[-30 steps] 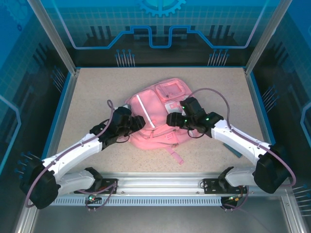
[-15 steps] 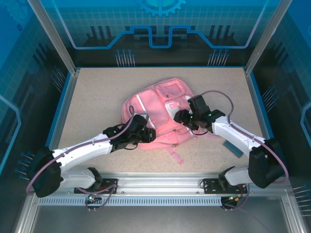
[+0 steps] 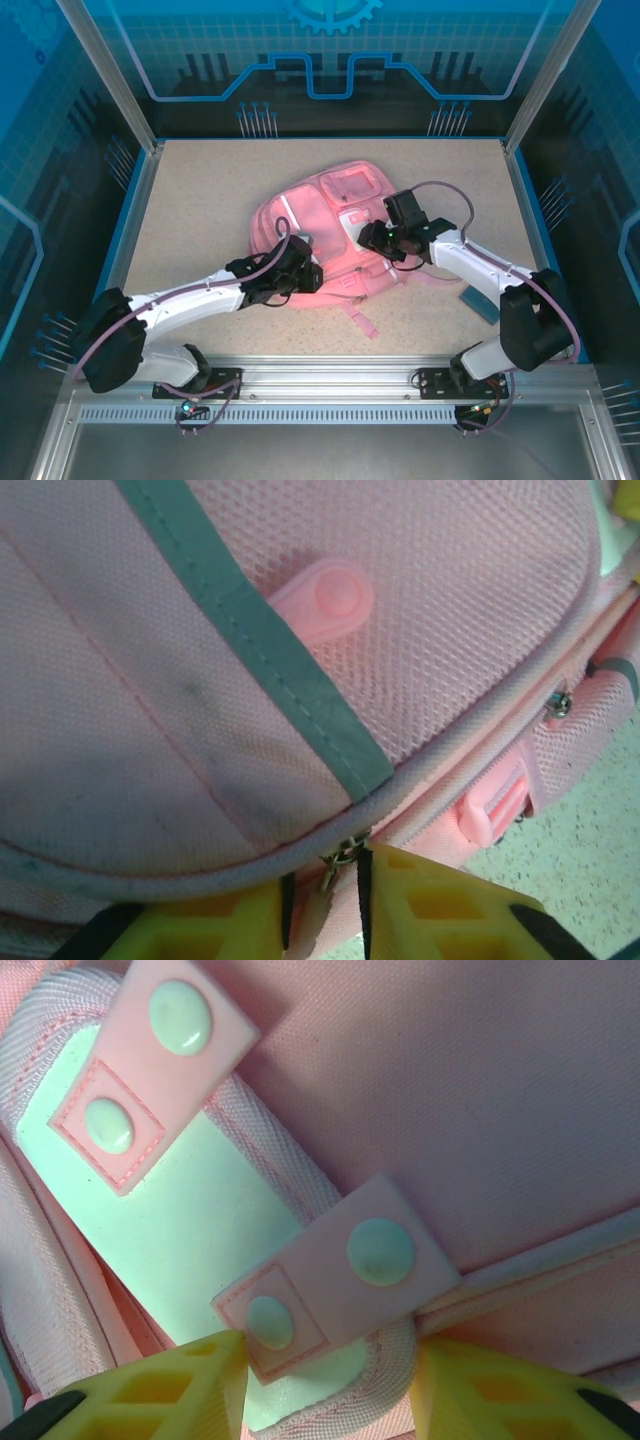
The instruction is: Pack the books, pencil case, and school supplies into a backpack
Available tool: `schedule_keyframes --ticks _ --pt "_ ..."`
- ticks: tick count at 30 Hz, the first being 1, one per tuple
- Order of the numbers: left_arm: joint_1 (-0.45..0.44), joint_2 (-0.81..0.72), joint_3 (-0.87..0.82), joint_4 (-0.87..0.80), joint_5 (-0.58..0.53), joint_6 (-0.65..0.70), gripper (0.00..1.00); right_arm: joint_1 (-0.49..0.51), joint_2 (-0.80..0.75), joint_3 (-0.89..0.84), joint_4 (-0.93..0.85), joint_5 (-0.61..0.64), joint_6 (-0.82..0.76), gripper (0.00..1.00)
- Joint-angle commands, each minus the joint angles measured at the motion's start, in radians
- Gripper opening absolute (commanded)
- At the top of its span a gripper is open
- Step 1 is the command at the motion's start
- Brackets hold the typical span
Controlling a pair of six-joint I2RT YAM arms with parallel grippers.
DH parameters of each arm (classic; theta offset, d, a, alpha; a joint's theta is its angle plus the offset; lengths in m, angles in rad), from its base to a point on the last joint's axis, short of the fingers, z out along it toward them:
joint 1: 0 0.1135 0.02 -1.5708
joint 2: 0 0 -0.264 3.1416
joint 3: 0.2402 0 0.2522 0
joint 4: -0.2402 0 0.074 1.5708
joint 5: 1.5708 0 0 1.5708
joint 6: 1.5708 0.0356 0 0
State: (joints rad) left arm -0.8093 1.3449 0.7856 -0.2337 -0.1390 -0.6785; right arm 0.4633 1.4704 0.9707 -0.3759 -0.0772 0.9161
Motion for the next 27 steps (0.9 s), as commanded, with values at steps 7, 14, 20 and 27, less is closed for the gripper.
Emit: schedule_keyframes --ticks 7,14,20,27 --pt "-0.008 0.002 0.035 -0.050 -0.126 0.057 0.00 -0.024 0.074 0.060 -0.022 0.111 -0.032 0.41" --pt "0.015 -0.080 -0.008 -0.108 -0.113 0.115 0.00 -0.060 0.175 0.136 -0.087 0.250 -0.091 0.36" --pt "0.080 -0.154 -0.071 -0.078 -0.064 0.135 0.00 -0.099 0.239 0.182 -0.026 0.230 -0.163 0.36" --pt "0.078 -0.086 -0.019 0.031 0.093 0.212 0.00 -0.106 0.117 0.203 -0.046 0.103 -0.204 0.54"
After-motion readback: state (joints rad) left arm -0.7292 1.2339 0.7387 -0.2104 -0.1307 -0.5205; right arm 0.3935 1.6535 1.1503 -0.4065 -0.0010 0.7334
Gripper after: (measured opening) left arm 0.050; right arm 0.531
